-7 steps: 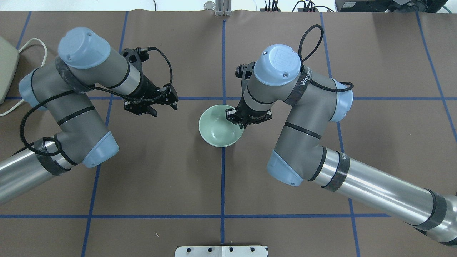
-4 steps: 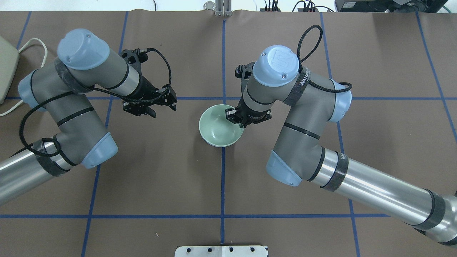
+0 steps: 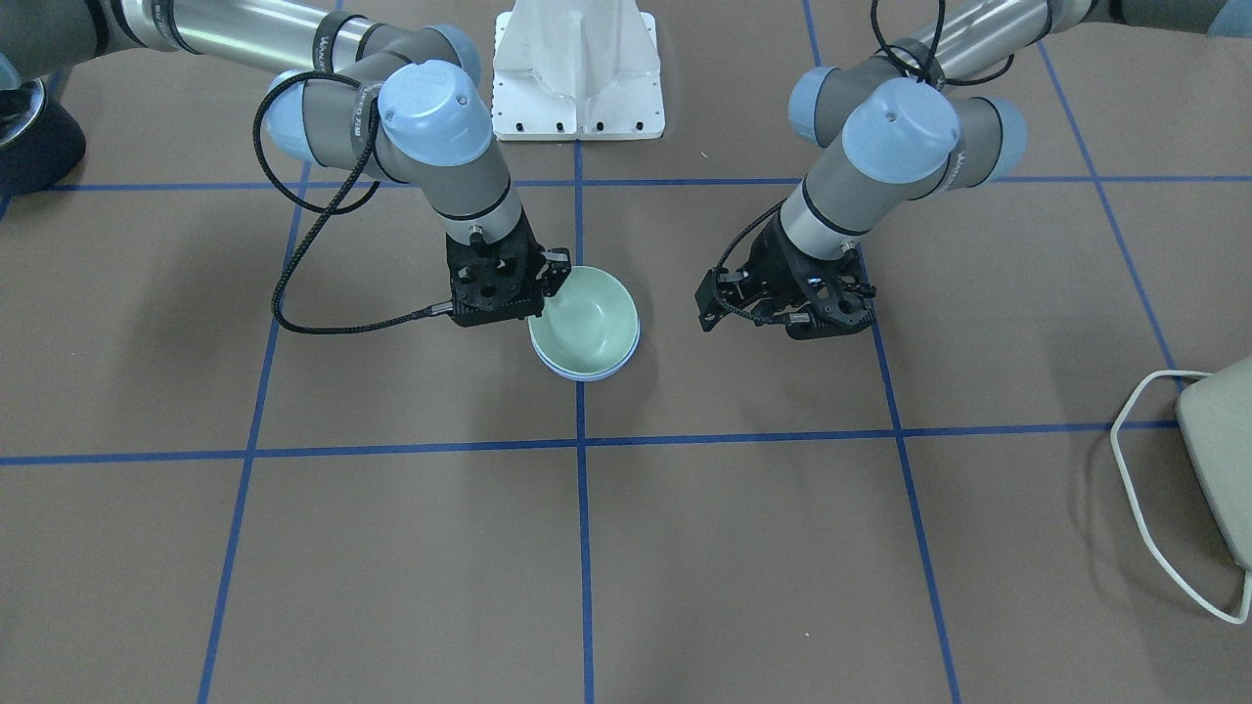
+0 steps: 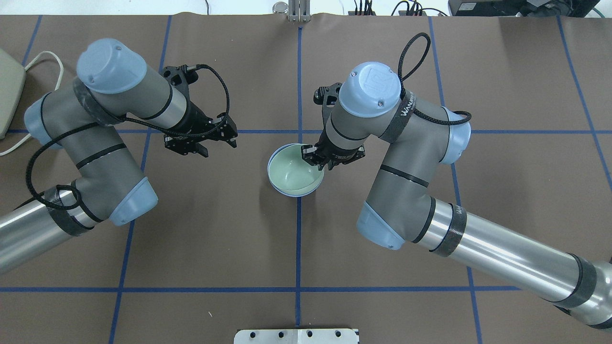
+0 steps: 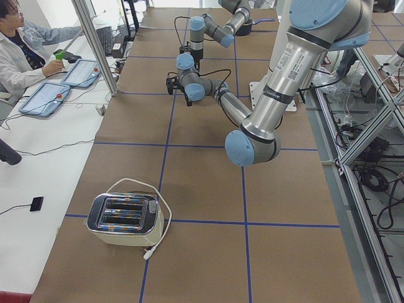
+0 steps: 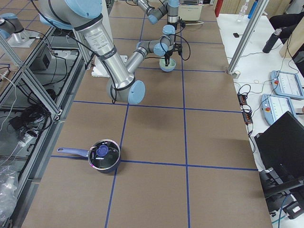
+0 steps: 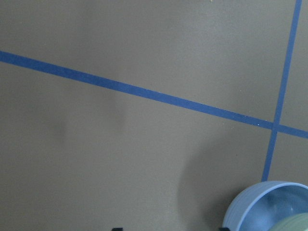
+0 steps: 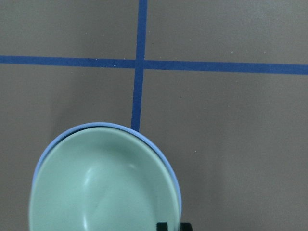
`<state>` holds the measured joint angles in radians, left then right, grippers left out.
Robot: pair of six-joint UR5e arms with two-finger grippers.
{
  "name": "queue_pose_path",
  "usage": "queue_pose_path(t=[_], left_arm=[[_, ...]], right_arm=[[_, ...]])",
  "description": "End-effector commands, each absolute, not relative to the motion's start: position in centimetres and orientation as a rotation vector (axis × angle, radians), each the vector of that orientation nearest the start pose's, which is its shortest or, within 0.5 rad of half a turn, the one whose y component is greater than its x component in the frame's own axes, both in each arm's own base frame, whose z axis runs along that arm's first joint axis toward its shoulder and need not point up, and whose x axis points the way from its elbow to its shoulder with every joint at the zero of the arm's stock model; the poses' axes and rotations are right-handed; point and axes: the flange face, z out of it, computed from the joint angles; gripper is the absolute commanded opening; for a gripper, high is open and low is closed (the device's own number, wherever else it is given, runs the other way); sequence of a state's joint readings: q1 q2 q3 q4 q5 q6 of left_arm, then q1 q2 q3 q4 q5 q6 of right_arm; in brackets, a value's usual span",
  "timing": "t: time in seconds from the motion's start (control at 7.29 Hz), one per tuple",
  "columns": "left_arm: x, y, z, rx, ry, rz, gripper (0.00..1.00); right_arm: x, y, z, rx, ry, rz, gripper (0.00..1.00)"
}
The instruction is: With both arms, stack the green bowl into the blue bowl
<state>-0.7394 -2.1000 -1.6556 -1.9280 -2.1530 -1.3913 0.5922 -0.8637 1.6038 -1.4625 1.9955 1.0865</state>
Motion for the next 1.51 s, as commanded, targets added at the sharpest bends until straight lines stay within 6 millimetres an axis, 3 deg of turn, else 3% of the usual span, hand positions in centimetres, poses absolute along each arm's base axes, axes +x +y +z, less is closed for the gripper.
queue_pose_path(t=[0.0, 0.27, 0.41, 0.69, 0.96, 1.1, 1.37], left_arm=[[43.5, -50.3, 26.8, -0.061, 1.08, -0.222, 0.74], [43.4, -50.2, 26.7, -0.061, 1.082, -0.221, 0.74], [43.0, -50.2, 26.4, -0.056, 1.088, -0.221, 0.75], [40.9, -49.7, 27.3, -0.029, 1.088, -0.203, 0.75], [36.4, -48.5, 31.0, 0.033, 1.059, -0.139, 0.76], [33.5, -48.0, 33.8, 0.051, 1.034, -0.101, 0.76], [25.4, -48.1, 40.4, 0.099, 0.984, -0.003, 0.76]], right_arm=[[-52.9, -46.7, 20.8, 0.098, -0.919, -0.095, 0.95], [-51.7, -47.4, 21.5, 0.103, -0.915, -0.079, 1.0], [-49.1, -48.2, 22.4, 0.115, -0.918, -0.052, 1.0], [-40.7, -50.5, 22.7, 0.17, -0.953, 0.008, 1.0], [-36.2, -52.0, 25.2, 0.186, -0.932, 0.075, 1.0], [-33.6, -51.0, 27.2, 0.2, -0.917, 0.081, 1.0], [-28.4, -52.8, 29.4, 0.198, -0.927, 0.026, 1.0]])
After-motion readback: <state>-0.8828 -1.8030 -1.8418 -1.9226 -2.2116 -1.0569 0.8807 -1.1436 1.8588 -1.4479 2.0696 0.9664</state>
